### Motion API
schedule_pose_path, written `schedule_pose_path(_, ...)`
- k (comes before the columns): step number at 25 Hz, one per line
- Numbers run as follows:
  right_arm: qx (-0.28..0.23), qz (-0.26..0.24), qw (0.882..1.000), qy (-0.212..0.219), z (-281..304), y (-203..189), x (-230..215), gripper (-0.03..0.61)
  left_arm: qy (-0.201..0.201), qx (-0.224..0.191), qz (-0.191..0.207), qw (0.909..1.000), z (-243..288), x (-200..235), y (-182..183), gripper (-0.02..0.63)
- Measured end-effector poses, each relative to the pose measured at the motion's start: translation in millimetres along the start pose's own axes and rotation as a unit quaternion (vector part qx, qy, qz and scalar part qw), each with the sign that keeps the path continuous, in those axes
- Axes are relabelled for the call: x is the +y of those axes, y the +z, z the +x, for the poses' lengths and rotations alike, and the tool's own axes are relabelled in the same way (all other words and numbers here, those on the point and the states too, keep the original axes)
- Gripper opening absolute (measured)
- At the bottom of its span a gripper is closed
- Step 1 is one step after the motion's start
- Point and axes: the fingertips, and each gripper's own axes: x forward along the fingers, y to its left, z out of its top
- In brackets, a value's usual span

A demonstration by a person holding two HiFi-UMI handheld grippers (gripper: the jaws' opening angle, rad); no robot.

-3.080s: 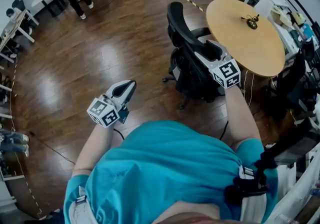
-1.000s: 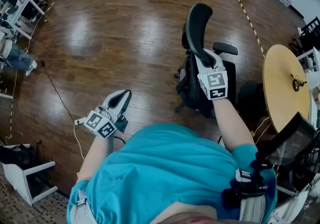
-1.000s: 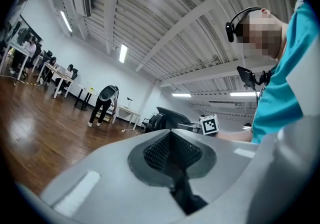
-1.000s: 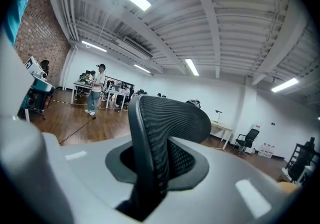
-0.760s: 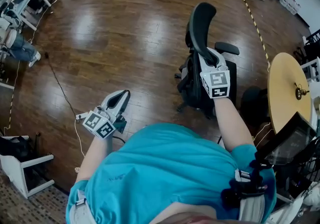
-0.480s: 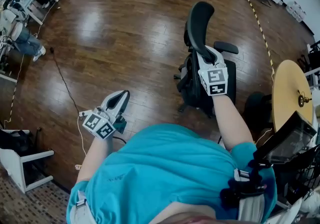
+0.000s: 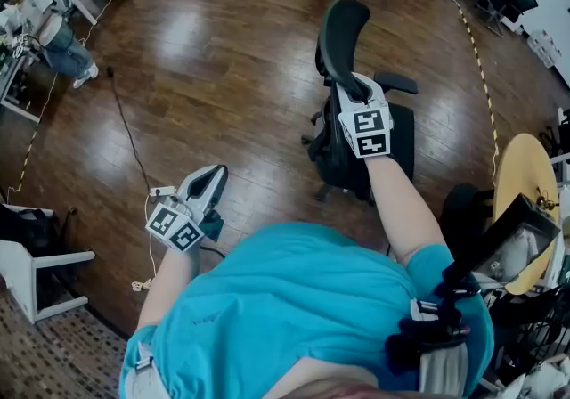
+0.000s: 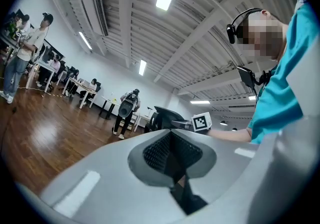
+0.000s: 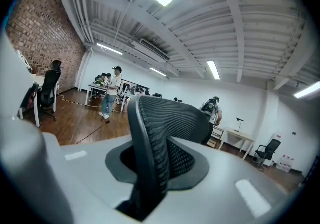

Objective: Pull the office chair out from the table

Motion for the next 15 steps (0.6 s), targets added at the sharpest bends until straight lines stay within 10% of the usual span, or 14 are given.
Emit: schedule_pose_path(15,0.023,-0.004,0.997,0.074,137.8,35.9,117.7,0.089,0.048,-0.021,0.0,0.9986,-60.5,63.1,9.9,0.109)
